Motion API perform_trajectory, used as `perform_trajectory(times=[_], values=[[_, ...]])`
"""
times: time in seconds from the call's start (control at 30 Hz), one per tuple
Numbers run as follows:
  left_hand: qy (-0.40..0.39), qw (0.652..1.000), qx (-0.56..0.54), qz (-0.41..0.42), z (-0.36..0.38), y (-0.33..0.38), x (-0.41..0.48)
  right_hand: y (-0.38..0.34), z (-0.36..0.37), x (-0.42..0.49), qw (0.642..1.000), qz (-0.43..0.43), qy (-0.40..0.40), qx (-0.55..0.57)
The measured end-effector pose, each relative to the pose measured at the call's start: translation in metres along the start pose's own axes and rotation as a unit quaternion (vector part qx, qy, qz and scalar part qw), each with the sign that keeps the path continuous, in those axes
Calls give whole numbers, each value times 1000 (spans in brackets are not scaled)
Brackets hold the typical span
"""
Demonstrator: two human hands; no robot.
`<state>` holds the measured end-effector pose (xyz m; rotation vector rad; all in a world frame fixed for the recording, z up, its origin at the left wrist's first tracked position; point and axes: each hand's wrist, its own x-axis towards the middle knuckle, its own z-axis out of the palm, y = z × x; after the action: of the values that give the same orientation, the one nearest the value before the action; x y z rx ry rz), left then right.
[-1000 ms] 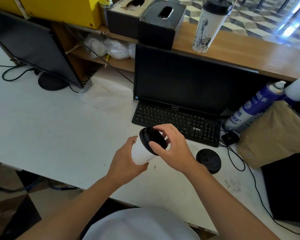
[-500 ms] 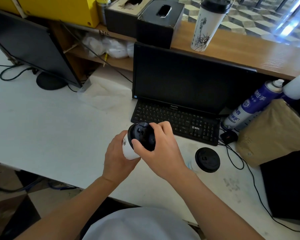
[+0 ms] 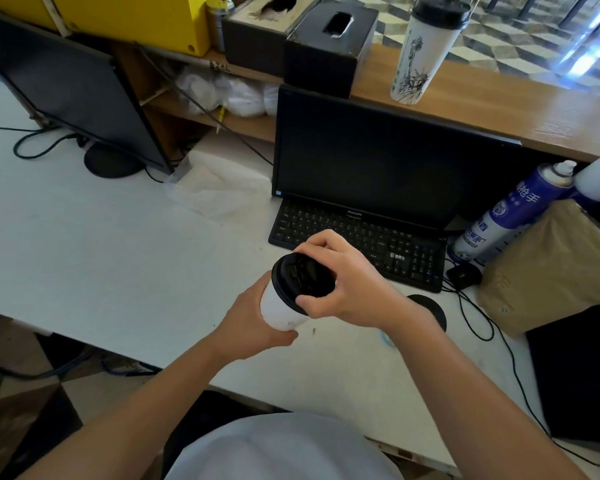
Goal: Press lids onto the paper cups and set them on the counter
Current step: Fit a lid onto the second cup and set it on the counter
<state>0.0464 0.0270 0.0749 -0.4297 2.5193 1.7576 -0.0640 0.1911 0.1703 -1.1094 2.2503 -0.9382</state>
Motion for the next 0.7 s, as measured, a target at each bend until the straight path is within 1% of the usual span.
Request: perform_trajectory(times=[0.07, 0.13, 0.2, 0.3, 0.37, 0.4, 0.53, 0.7], values=[[74, 997, 12, 1, 2, 4, -2, 0, 2, 1, 1000, 14, 3, -7], [152, 988, 23, 9, 5, 9, -2, -6, 12, 2, 997, 48, 59, 9], [193, 980, 32, 22, 6, 6, 2, -13, 22, 4, 988, 92, 116, 36], [177, 981, 76, 27, 4, -2, 6, -18, 31, 4, 978, 125, 151, 66], [165, 979, 115, 33, 3, -5, 5, -19, 29, 5, 976, 138, 155, 60], [157, 980, 118, 39, 3, -6, 3, -18, 28, 6, 976, 144, 152, 54], [107, 992, 48, 43, -5, 2, -6, -11, 17, 9, 975, 163, 136, 64], [85, 996, -1, 34, -10, 6, -11, -3, 7, 7, 978, 150, 125, 71]])
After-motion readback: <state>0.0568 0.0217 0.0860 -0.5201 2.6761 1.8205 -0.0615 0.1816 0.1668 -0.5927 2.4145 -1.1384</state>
